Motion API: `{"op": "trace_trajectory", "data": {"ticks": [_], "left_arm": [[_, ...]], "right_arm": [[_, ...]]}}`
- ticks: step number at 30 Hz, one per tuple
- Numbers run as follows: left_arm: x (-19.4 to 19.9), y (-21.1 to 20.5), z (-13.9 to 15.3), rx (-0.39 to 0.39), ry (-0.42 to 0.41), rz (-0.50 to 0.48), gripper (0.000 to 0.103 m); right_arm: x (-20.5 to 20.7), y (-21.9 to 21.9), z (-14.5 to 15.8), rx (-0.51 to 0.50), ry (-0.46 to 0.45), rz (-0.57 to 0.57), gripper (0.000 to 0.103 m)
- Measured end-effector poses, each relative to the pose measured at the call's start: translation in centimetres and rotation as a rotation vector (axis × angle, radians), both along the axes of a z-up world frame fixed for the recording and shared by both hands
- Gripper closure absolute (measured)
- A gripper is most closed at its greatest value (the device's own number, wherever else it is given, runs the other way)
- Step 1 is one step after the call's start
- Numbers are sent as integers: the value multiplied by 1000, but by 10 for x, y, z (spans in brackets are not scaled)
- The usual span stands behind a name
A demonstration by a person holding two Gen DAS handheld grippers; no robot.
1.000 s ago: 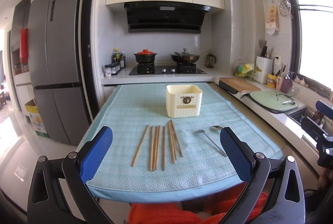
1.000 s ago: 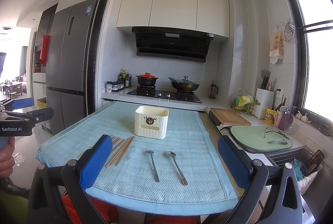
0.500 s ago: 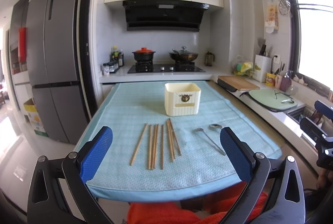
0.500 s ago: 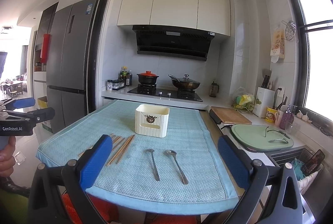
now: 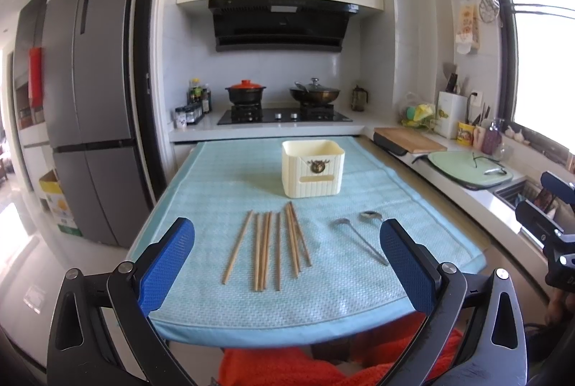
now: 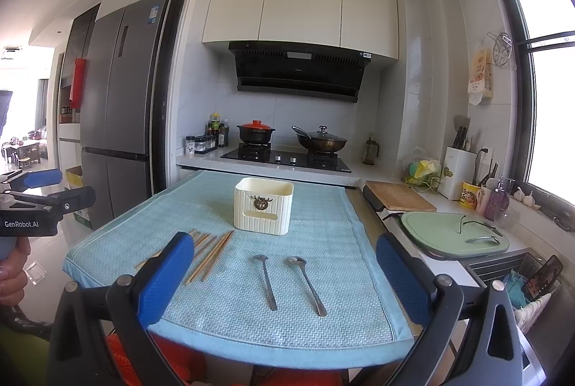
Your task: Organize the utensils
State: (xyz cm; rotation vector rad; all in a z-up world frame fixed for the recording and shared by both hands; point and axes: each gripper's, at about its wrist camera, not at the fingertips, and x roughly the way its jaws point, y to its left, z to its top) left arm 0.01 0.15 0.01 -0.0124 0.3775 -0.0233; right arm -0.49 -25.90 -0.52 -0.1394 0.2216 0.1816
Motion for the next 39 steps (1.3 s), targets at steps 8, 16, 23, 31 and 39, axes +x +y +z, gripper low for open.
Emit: {"op": "trace_trajectory", "data": {"ticks": [8,16,23,31,39], "left_arm": [[3,0,-2,1,11,-8,0],[6,0,-4,1,21,-9,0],[10,1,-4,3,33,-10,0],[16,0,-5,5,48,-10,0],[26,-3,-7,13,68,-10,0]], "right_arm": [[3,1,-2,4,11,-1,0],[5,1,-1,6,26,-1,0],[8,4,2,6,39,-3,0],[15,6,2,6,62,5,0],[23,10,1,6,80,4,0]]}}
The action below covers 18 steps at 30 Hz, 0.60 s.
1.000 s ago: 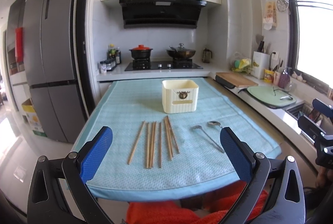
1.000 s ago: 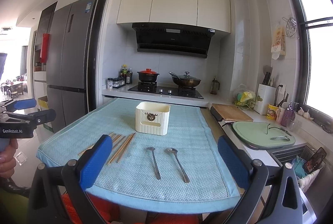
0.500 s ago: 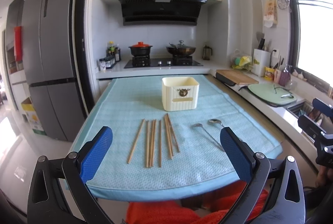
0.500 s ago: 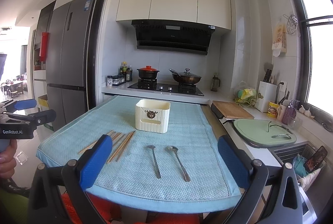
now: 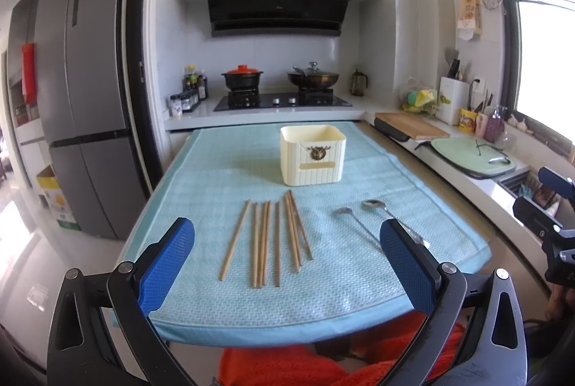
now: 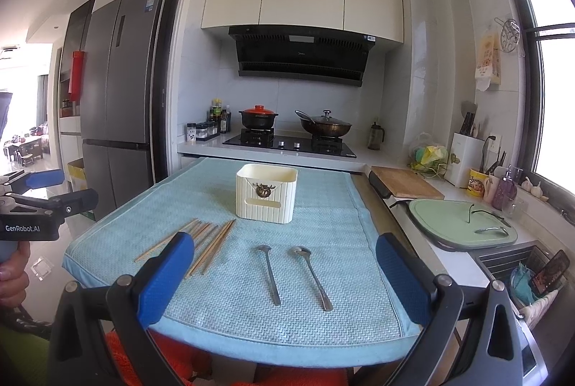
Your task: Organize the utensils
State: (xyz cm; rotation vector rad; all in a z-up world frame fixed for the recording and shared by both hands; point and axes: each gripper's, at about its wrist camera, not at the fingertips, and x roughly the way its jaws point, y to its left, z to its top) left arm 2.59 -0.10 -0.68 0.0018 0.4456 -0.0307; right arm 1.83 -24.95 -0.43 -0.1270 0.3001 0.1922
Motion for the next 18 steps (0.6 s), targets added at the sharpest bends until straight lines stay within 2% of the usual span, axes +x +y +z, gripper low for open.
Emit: {"op": "trace_trajectory", "data": {"ticks": [18], "left_arm": [[28,-1,-12,8,78,-28,0]], "right_arm": [[25,-3,-9,8,65,-19,0]]}}
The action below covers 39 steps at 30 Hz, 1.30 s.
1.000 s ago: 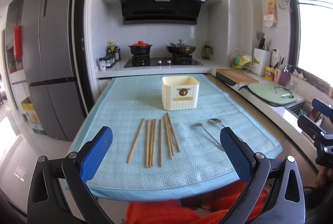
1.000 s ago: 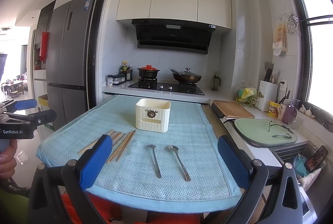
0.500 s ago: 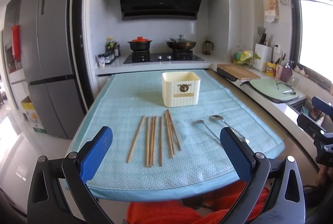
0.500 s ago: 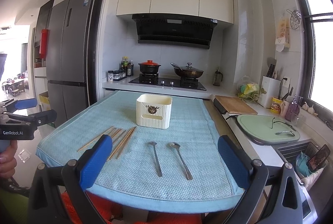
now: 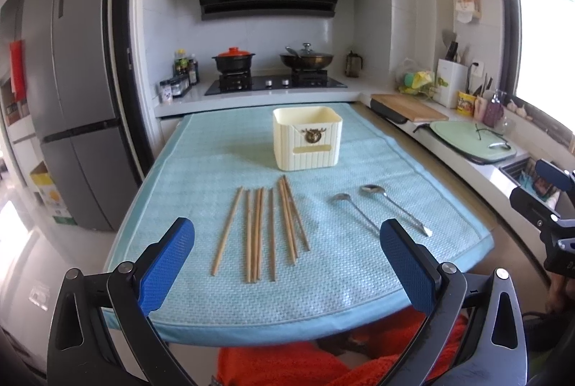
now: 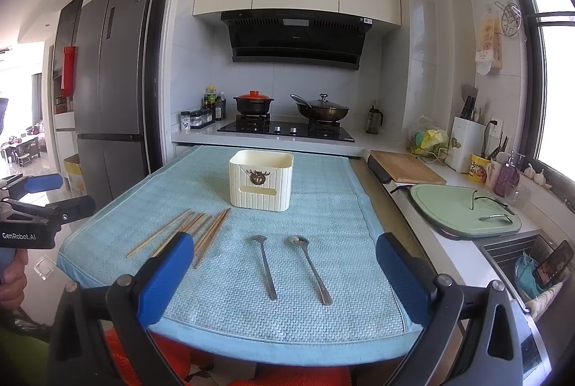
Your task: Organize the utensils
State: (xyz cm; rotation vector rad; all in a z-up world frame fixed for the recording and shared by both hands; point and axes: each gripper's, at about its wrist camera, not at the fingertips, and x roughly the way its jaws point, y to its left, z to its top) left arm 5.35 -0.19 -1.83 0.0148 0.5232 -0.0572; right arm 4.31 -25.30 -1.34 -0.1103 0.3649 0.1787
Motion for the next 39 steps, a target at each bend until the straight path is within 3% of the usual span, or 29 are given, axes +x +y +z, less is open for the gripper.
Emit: {"op": "trace_trajectory", "data": {"ticks": [13,20,31,36,39], "left_arm": [[24,22,-16,-76,69,25,0],[43,34,-25,-61,100,51,0],[105,72,-50,-60,176,111,0],[135,82,-63,-28,209,98,0],[163,92,-74,-37,267,69,1]], "right_arm": [[24,5,-8,-1,56,24,0],[47,6,-13,17,96,54,0],[103,-9,-34,40,225,38,0],[138,-22,-51,-13,264,33,0],[166,-27,-68,-49,333,58,0]]}}
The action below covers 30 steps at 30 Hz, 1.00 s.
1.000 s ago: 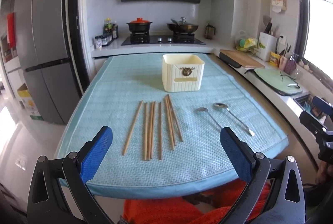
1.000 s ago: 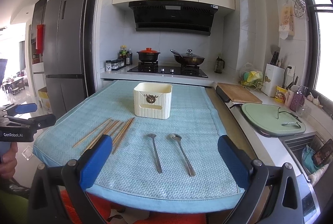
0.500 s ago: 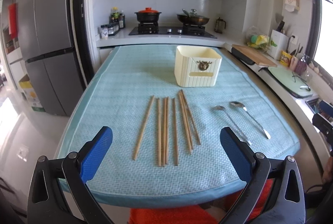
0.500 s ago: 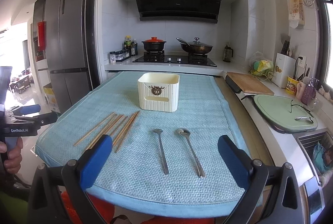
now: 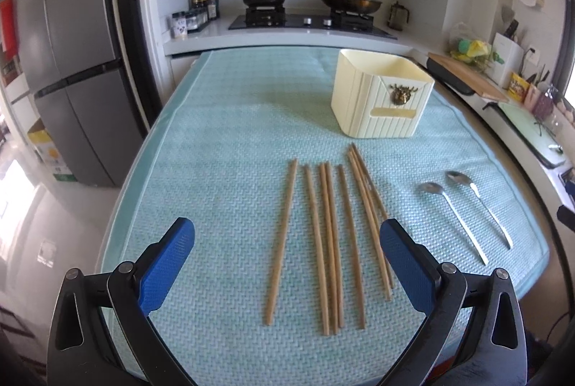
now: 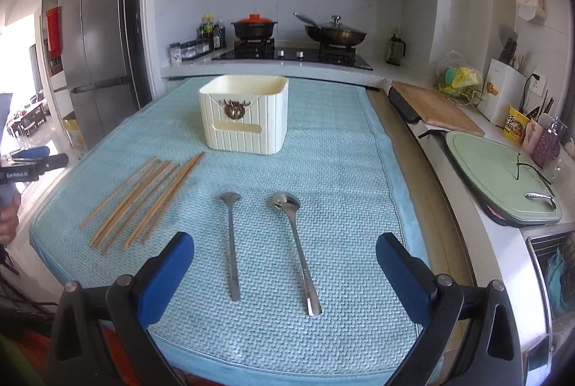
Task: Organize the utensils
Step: 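Grasp the large steel spoon with the right tool while the left tool grasps a chopstick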
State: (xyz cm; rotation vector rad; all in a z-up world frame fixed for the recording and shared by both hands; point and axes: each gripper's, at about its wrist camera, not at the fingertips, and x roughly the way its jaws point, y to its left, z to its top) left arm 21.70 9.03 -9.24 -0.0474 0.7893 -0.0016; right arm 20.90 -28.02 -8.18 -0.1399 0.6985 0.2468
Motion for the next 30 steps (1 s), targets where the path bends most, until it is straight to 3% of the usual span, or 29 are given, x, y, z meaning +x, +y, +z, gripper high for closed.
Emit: {"op": "trace_trajectory", "data": {"ticks": [4,7,14,18,21,27,30], "left_arm": [[37,10,-18,-7,78,-46,1],[63,16,-35,-4,127,-71,1],[109,10,-79,87,224,-129,2],[128,7,-98,120,270,-143,14],[136,7,-107,126,286,-144,16],[146,7,-106,83,294,-171,22],[150,2,-104,90,305,-205,33]], "right_arm": [[33,-2,-21,-18,97,43,1],[43,4,-29,-33,114,75,1],[66,14,-51,-44,172,106,1],[84,11,-63,-33,204,92,1],[100,8,-75,-24,258,91,1],[140,8,-102,-9,408,122,16],[165,14,-110,-22,473,129,22]]}}
